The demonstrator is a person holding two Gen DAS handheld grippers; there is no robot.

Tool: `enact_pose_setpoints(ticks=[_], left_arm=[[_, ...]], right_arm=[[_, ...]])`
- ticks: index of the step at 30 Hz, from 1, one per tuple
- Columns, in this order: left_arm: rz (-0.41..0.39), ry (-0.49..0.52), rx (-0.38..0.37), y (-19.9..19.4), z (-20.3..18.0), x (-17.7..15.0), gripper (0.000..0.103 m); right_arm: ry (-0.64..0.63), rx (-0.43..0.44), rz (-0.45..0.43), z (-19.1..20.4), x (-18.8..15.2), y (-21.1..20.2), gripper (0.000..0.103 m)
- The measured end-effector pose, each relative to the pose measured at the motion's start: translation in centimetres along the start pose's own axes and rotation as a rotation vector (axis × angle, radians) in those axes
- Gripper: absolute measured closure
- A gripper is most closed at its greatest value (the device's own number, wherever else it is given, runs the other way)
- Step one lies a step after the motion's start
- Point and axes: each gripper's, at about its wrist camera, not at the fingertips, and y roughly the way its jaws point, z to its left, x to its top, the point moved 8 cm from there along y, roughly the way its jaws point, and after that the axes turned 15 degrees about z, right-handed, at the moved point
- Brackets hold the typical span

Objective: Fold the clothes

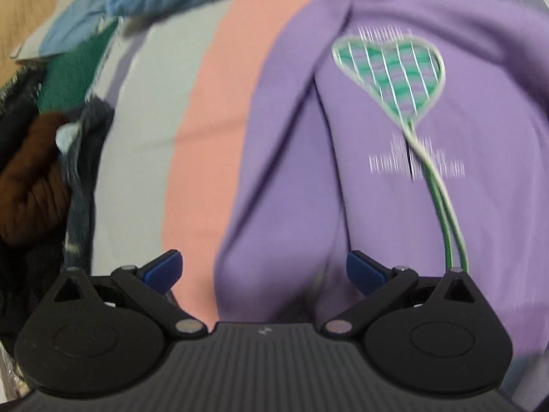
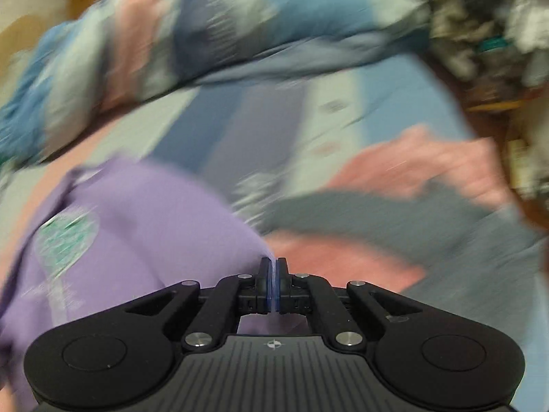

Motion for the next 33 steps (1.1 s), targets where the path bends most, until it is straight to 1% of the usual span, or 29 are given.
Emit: enact_pose_setpoints(ticks=[2, 3, 5, 8, 11, 12, 13, 16, 17, 19, 20, 21, 22, 24, 27, 29, 33], left_arm=[[0.021, 0.010, 0.000, 0.6, -0.4, -1.5, 0.000], [0.027, 0.011, 0.003, 0.8, -0.5, -1.9, 0.000], [0.037, 0.010, 0.005, 1.1, -0.7, -2.9, 0.000], [0.050, -0.012, -0.003, 1.0, -0.6, -4.5, 0.000], [0.061, -0.033, -0.002, 0.6, -0.1, -6.6, 0.000], [0.067, -0.043, 0.005, 0.5, 0.2, -7.3, 0.000], [0.074, -0.053, 0.013, 0.3, 0.6, -8.0, 0.000], [0.093, -0.087, 0.027, 0.3, 2.1, -9.9, 0.000], [0.097, -0.098, 0.034, 0.4, 2.7, -10.3, 0.000], [0.101, -0.123, 0.059, 0.9, 4.2, -10.9, 0.000], [0.101, -0.142, 0.081, 1.2, 5.1, -11.0, 0.000], [0.099, -0.169, 0.109, 1.5, 6.2, -10.9, 0.000], [0.081, -0.165, 0.116, 1.9, 6.8, -10.4, 0.000], [0.022, -0.104, 0.094, 2.6, 7.0, -8.9, 0.000], [-0.066, -0.011, 0.061, 3.5, 7.3, -6.7, 0.000], [-0.125, 0.050, 0.039, 4.1, 7.4, -5.3, 0.000], [-0.243, 0.173, -0.006, 5.1, 7.6, -2.6, 0.000]], right_arm=[[-0.006, -0.054, -0.021, -2.6, 2.6, -0.3, 0.101], [-0.025, -0.083, -0.033, -3.2, 3.7, -0.3, 0.101], [-0.081, -0.163, -0.056, -3.5, 6.1, -0.1, 0.101], [-0.108, -0.210, -0.088, -3.9, 9.3, -0.2, 0.101], [-0.053, -0.227, -0.102, -4.9, 11.8, -0.3, 0.101], [-0.010, -0.218, -0.079, -5.2, 12.2, 0.4, 0.100], [0.027, -0.209, -0.036, -5.5, 12.1, 1.6, 0.100], [-0.006, -0.279, 0.025, -4.7, 10.6, 4.4, 0.099], [-0.016, -0.303, 0.041, -4.4, 10.1, 5.2, 0.095], [-0.010, -0.366, -0.040, -3.8, 8.9, 4.3, 0.081], [-0.005, -0.397, -0.080, -3.5, 8.4, 3.7, 0.067], [0.021, -0.420, -0.117, -3.3, 7.5, 3.0, 0.059], [0.019, -0.394, -0.126, -2.7, 6.2, 2.5, 0.059], [0.013, -0.338, -0.142, -1.3, 3.5, 1.4, 0.059], [-0.070, -0.174, -0.070, 2.1, -1.9, 1.4, 0.059], [-0.142, -0.096, 0.012, 4.8, -6.4, 2.1, 0.059], [-0.221, 0.010, 0.149, 9.3, -14.2, 3.3, 0.059]])
